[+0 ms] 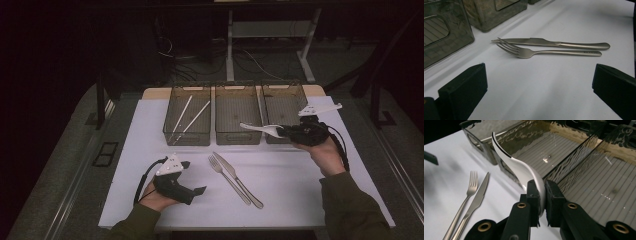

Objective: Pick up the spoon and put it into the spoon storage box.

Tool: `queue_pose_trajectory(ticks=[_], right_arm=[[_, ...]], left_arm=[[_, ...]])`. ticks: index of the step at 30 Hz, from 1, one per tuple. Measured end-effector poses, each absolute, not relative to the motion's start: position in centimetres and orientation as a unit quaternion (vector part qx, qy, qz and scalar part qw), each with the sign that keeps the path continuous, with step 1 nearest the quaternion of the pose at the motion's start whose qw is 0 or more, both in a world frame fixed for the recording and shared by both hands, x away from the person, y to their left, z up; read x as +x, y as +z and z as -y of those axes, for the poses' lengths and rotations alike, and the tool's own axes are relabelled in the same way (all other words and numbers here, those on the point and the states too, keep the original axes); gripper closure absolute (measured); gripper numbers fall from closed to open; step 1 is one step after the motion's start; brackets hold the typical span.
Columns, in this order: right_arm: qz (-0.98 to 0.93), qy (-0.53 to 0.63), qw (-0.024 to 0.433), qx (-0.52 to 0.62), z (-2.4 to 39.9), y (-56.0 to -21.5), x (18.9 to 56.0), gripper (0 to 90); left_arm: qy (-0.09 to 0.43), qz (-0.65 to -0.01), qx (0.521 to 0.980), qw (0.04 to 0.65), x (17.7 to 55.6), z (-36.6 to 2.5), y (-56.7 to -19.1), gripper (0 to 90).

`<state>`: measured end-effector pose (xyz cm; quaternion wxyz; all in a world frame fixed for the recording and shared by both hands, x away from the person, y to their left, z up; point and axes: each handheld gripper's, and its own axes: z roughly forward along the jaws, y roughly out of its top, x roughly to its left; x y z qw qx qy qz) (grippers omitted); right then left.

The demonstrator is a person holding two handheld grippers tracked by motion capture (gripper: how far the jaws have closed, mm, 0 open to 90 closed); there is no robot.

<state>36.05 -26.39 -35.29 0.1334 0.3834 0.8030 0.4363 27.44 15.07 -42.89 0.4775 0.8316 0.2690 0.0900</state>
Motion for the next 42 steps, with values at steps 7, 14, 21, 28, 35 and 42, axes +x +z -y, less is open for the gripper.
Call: queue_pose_trajectory(ticks=[7, 14, 21, 28, 35, 42], right_arm=[[-0.802, 0.435, 0.144, 0.384, 25.4, -34.6, 37.8, 82.3], [-0.802, 0.432, 0.154, 0.381, 24.1, -34.4, 39.2, 82.3], [-0.807, 0.423, 0.153, 0.383, 22.4, -34.9, 40.6, 82.3], [-0.815, 0.404, 0.152, 0.388, 20.8, -36.0, 42.0, 82.3], [-0.819, 0.391, 0.145, 0.395, 20.0, -37.1, 42.6, 82.2], [-0.829, 0.376, 0.14, 0.39, 19.3, -37.9, 42.8, 82.0]], left_arm=[[0.09, -0.268, 0.832, 0.478, 27.4, -15.1, -42.9, 0.0], [0.09, -0.268, 0.832, 0.478, 27.4, -15.1, -42.9, 0.0], [0.089, -0.268, 0.832, 0.478, 27.4, -15.1, -42.9, 0.0], [0.089, -0.267, 0.831, 0.479, 27.4, -15.1, -42.9, 0.0], [0.089, -0.265, 0.833, 0.477, 27.4, -15.1, -42.9, 0.0], [0.09, -0.264, 0.833, 0.477, 27.4, -15.0, -42.9, 0.0]])
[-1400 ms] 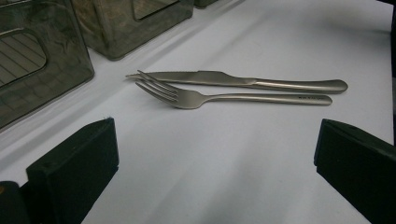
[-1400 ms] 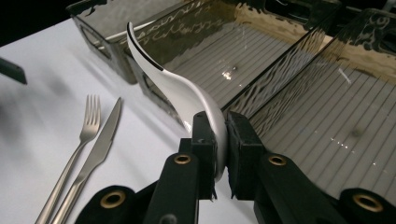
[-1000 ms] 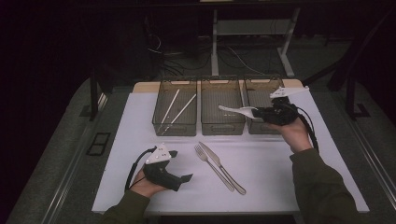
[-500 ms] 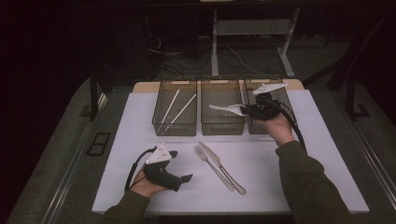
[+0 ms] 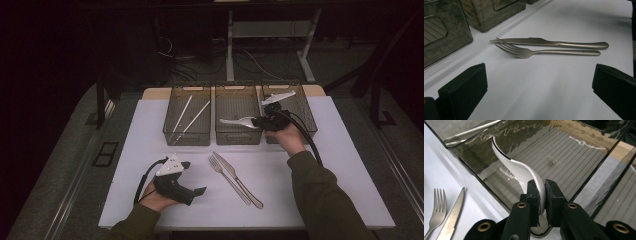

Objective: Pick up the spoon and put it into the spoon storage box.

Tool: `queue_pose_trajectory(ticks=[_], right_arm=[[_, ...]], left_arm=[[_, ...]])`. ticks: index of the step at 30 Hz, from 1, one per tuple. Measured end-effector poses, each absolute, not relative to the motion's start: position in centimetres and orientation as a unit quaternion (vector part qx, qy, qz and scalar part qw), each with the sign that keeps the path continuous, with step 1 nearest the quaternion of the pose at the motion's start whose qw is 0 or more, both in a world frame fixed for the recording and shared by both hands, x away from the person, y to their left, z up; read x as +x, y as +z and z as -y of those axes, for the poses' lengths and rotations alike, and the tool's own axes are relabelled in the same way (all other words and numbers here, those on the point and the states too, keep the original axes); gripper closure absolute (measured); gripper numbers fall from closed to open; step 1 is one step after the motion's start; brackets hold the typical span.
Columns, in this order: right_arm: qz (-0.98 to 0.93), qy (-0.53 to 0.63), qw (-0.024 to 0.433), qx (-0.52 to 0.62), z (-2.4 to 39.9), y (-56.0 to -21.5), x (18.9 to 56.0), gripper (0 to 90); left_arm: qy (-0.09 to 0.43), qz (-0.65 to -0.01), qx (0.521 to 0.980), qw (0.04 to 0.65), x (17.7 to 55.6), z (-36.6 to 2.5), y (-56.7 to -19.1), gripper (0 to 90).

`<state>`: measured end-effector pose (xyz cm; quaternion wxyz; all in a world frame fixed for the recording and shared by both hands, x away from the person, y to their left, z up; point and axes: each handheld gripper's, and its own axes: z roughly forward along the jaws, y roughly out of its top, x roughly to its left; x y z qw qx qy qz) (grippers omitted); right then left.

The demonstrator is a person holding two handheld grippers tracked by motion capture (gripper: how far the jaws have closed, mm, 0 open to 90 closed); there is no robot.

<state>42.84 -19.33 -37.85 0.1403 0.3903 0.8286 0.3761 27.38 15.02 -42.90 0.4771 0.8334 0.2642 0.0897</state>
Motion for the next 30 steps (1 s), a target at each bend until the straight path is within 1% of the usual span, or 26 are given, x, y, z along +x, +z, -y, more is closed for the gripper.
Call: queue_pose_trajectory(ticks=[3, 6, 7, 14, 18, 30], right_arm=[[-0.831, 0.372, 0.135, 0.391, 19.2, -38.1, 42.9, 81.6], [-0.831, 0.375, 0.13, 0.391, 19.1, -38.2, 42.9, 79.3], [-0.829, 0.377, 0.128, 0.392, 19.1, -38.2, 42.9, 76.5], [-0.82, 0.394, 0.13, 0.395, 19.6, -37.7, 42.7, 70.6], [-0.813, 0.408, 0.127, 0.395, 20.1, -37.4, 42.2, 64.5], [-0.798, 0.442, 0.113, 0.394, 22.2, -37.2, 39.6, 49.8]], left_arm=[[0.089, -0.265, 0.833, 0.477, 27.4, -15.0, -42.9, 0.0], [0.09, -0.264, 0.834, 0.477, 27.4, -15.0, -42.9, 0.0], [0.09, -0.264, 0.834, 0.477, 27.4, -15.0, -42.9, 0.0], [0.091, -0.264, 0.834, 0.477, 27.4, -15.0, -42.9, 0.0], [0.09, -0.265, 0.833, 0.477, 27.3, -15.0, -42.9, 0.0], [0.091, -0.266, 0.834, 0.476, 27.4, -15.0, -42.9, 0.0]])
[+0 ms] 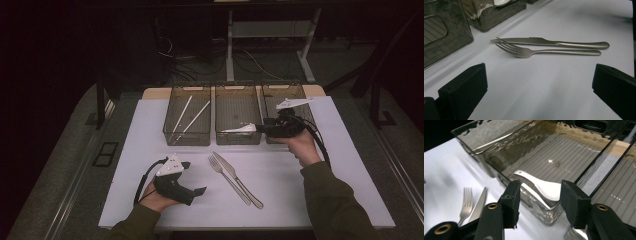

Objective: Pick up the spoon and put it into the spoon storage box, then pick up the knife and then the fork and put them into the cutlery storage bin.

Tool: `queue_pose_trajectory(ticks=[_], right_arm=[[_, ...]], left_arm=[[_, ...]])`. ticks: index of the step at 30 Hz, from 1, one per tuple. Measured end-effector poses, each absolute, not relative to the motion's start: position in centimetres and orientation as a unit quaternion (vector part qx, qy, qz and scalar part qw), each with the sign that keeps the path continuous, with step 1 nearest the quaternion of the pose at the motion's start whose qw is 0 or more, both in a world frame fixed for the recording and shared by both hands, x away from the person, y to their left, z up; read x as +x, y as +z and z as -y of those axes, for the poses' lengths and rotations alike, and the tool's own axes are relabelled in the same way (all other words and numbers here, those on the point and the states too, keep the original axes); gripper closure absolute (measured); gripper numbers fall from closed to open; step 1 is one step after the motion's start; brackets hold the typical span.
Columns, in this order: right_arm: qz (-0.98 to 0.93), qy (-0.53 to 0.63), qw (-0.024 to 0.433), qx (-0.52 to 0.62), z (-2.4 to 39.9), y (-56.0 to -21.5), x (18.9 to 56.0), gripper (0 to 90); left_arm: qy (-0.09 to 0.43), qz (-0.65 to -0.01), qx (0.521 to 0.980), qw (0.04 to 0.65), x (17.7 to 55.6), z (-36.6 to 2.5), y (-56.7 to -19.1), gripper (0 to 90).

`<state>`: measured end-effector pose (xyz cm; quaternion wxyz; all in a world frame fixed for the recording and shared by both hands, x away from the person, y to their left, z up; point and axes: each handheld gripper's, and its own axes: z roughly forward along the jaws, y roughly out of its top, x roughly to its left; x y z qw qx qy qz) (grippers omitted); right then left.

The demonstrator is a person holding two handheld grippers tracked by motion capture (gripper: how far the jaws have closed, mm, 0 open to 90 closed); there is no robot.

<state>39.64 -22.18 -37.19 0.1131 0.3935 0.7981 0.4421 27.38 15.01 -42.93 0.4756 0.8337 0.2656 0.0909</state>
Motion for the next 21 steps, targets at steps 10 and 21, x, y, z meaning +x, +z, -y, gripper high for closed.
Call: queue_pose_trajectory(ticks=[10, 21], right_arm=[[-0.797, 0.464, 0.092, 0.376, 23.4, -37.2, 36.6, 46.4], [-0.814, 0.459, 0.078, 0.348, 23.5, -37.8, 33.3, 47.3]], left_arm=[[0.092, -0.267, 0.834, 0.474, 27.3, -15.0, -43.0, 0.0], [0.092, -0.272, 0.831, 0.477, 27.2, -15.2, -43.0, 0.0]])
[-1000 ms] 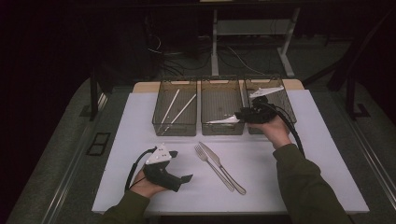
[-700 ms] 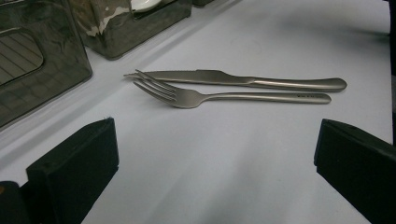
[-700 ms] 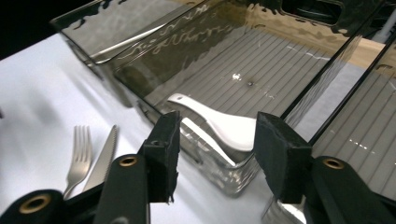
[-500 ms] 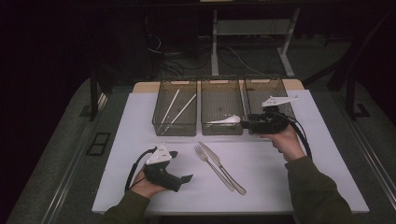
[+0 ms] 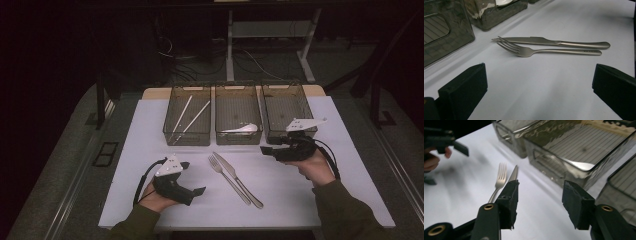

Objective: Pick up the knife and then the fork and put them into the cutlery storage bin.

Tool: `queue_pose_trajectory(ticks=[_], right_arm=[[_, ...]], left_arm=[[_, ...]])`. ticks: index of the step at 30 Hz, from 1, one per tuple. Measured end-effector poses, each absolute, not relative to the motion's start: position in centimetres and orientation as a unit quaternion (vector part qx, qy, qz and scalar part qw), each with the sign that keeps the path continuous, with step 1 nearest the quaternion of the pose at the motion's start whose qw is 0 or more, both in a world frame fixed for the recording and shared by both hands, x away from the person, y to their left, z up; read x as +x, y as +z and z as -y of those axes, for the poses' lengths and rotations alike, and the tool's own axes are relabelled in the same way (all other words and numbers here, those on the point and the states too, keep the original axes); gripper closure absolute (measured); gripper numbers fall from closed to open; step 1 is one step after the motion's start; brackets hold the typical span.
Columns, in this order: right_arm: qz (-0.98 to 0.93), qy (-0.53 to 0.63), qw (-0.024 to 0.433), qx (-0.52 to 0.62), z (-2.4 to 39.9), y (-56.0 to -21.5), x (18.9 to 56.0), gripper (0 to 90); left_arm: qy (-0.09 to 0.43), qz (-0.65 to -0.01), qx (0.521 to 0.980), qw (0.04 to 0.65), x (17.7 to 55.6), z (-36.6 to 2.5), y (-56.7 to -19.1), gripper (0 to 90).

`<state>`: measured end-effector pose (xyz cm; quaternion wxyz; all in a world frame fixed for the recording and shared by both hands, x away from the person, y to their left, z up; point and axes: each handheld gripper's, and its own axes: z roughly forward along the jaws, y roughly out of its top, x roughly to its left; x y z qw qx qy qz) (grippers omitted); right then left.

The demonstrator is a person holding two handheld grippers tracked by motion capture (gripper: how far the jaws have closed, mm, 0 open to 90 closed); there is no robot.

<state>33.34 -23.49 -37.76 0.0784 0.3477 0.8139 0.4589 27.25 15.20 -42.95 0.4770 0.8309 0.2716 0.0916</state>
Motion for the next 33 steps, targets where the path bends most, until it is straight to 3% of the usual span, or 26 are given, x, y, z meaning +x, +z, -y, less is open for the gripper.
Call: queue_pose_trajectory(ticks=[7, 22, 33], right_arm=[[-0.827, 0.448, 0.066, 0.333, 23.2, -38.6, 31.2, 54.8], [-0.855, 0.428, 0.025, 0.292, 22.4, -40.9, 26.3, 89.0], [-0.88, 0.397, 0.005, 0.262, 20.5, -42.5, 24.3, 89.7]], left_arm=[[0.093, -0.273, 0.831, 0.476, 27.2, -15.3, -42.9, 0.0], [0.093, -0.27, 0.833, 0.474, 27.3, -15.2, -43.0, 0.0], [0.094, -0.27, 0.833, 0.474, 27.2, -15.2, -43.0, 0.0]])
